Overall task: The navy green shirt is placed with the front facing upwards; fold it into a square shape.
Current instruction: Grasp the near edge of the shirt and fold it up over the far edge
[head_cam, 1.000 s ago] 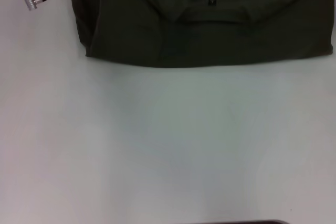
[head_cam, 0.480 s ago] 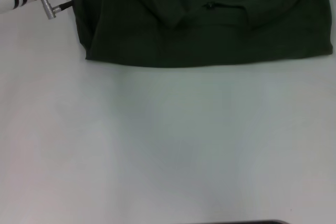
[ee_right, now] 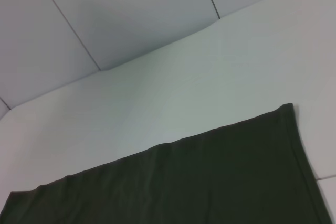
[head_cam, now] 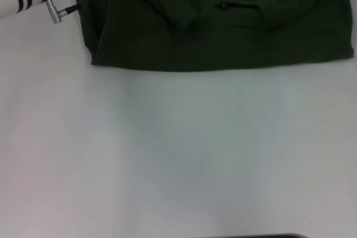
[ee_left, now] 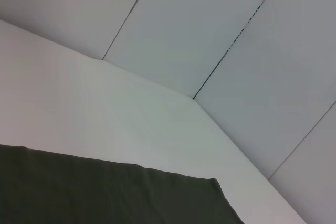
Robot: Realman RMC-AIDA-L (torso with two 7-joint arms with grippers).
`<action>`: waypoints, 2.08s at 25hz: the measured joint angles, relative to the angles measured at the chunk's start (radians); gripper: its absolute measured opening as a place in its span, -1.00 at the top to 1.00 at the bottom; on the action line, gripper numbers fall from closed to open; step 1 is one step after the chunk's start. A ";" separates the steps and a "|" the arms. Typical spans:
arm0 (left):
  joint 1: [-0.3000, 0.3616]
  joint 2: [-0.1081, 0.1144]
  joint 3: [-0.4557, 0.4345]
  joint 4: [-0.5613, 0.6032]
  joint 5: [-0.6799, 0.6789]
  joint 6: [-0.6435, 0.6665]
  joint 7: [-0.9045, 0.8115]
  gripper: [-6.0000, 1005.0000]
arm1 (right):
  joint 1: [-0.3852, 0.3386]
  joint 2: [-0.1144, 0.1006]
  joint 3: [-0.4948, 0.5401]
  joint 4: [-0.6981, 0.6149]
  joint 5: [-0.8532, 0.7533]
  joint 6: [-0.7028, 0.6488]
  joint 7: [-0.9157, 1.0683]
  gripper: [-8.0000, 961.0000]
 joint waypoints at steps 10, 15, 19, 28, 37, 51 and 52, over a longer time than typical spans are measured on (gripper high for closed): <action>0.004 -0.003 0.000 0.000 -0.005 0.010 -0.001 0.98 | -0.038 -0.002 -0.001 0.000 0.058 -0.003 -0.002 0.89; 0.002 -0.004 0.001 0.000 -0.005 0.010 0.000 0.98 | -0.040 0.002 -0.001 0.000 0.059 0.001 -0.010 0.89; 0.000 -0.010 0.002 0.000 -0.005 0.002 0.002 0.98 | -0.035 0.005 -0.001 0.001 0.059 0.003 -0.021 0.89; 0.006 -0.027 0.004 -0.007 -0.004 -0.024 0.047 0.79 | -0.016 0.017 -0.072 0.039 0.059 0.046 -0.041 0.82; 0.020 -0.027 0.004 -0.009 -0.003 -0.041 0.049 0.13 | -0.006 0.031 -0.116 0.040 0.059 0.094 -0.038 0.19; 0.029 -0.026 0.004 -0.009 -0.004 -0.029 0.049 -0.69 | -0.034 0.038 -0.111 0.036 0.059 0.096 -0.023 -0.58; 0.031 -0.026 0.004 -0.009 -0.004 -0.028 0.049 -0.69 | -0.039 0.040 -0.110 0.033 0.059 0.096 -0.023 -0.58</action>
